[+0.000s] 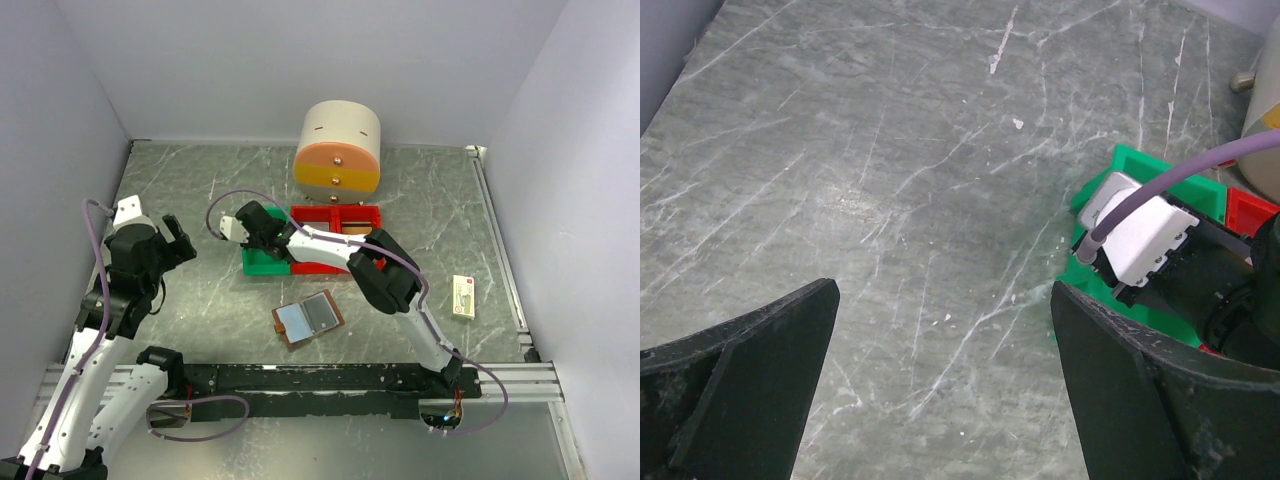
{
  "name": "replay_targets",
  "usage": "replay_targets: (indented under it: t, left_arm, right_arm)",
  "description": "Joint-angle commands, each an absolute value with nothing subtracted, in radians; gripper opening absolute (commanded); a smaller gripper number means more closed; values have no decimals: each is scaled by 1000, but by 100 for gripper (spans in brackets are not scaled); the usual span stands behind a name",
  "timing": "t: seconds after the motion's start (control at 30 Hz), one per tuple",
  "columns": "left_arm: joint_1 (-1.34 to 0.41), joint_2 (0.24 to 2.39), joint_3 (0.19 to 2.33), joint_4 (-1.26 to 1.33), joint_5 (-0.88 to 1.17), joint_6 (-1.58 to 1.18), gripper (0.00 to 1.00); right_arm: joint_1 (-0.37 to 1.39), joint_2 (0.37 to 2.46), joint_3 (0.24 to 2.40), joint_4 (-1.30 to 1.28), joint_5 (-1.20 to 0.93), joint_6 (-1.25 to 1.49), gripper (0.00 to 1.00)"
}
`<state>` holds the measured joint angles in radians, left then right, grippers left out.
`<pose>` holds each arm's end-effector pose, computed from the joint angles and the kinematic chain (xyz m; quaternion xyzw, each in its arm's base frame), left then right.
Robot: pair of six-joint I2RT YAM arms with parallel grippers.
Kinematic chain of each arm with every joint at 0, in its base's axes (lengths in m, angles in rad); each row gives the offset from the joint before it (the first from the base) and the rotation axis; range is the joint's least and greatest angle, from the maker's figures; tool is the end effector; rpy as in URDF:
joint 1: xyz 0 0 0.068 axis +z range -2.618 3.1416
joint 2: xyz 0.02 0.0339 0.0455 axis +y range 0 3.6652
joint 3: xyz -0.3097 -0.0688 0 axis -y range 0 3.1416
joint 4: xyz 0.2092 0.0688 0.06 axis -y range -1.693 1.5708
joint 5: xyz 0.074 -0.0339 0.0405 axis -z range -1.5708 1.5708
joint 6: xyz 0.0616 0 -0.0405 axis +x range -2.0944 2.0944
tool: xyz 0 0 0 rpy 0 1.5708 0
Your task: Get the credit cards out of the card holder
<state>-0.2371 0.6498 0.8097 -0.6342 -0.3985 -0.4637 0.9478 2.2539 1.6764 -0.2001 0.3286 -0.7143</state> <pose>0.0899 0.0029 0.3337 -0.1971 0.8195 -0.0167 0.5378 0.3183 0.4089 0.1969 -0.6295 0.6601 -0.1055 0.3961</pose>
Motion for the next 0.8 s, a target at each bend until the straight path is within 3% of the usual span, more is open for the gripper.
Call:
replay_targets:
  t: [0.0,0.77]
  left_arm:
    - [-225,653,810,-621,-381,-454,99]
    - [-225,675,810,-623,-355,-445,99]
  right_arm:
    - [939,2226,1683,-222,315,-696,34]
    - [923,1988,1557,-131,212,-499,39]
